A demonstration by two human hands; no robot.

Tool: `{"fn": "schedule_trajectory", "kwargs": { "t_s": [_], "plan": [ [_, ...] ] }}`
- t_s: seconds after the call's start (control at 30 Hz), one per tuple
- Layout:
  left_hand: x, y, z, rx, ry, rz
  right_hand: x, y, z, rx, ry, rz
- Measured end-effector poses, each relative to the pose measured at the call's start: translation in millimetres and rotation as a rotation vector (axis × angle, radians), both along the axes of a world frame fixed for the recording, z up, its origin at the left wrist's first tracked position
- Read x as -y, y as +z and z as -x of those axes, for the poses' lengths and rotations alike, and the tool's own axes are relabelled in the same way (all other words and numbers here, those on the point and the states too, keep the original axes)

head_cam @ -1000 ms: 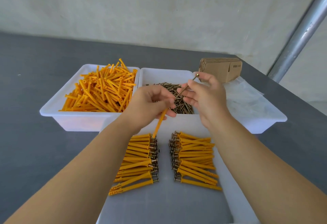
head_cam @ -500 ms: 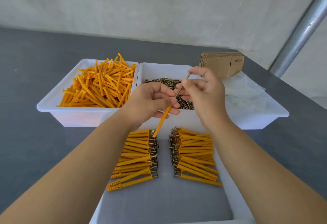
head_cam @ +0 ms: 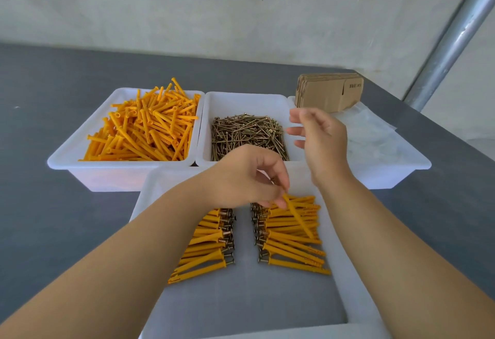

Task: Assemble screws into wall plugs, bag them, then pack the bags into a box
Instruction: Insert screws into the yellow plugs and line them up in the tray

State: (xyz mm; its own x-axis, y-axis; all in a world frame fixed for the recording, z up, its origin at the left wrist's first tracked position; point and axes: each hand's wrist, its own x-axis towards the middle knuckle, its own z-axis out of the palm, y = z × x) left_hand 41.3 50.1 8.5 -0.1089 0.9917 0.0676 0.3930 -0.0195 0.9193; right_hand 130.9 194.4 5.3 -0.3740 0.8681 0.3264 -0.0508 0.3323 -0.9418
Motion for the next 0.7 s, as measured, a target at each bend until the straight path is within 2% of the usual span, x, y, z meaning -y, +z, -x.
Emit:
{"fn": "schedule_trajectory", "kwargs": {
  "t_s": [0.13, 0.3, 0.4, 0.6, 0.7],
  "plan": [
    [-2.4, -1.9, -20.4, -0.158, -0.021, -0.03, -3.7, -2.3, -1.9, 0.005, -0.012, 0.027],
    [-7.9, -13.8, -38.9, -0.645, -0.114, 0.047, -4.8, -3.7, -2.7, 0.033, -0.008, 0.02],
    [-11.4, -16.2, -40.6, -0.81, -0.159, 0.153, -4.5, -4.5, -3.1, 0.036, -0.003, 0.01],
    [-21.2, -13.1, -40.6, -0.896, -0.198, 0.36, -3.9, -5.6, -3.1, 0.055, 0.002, -0.008],
    [-20.9, -14.8, -40.9, -0.921, -0.204, 0.369, -3.9, -5.1, -2.9, 0.057, 0.005, -0.008]
  ]
}}
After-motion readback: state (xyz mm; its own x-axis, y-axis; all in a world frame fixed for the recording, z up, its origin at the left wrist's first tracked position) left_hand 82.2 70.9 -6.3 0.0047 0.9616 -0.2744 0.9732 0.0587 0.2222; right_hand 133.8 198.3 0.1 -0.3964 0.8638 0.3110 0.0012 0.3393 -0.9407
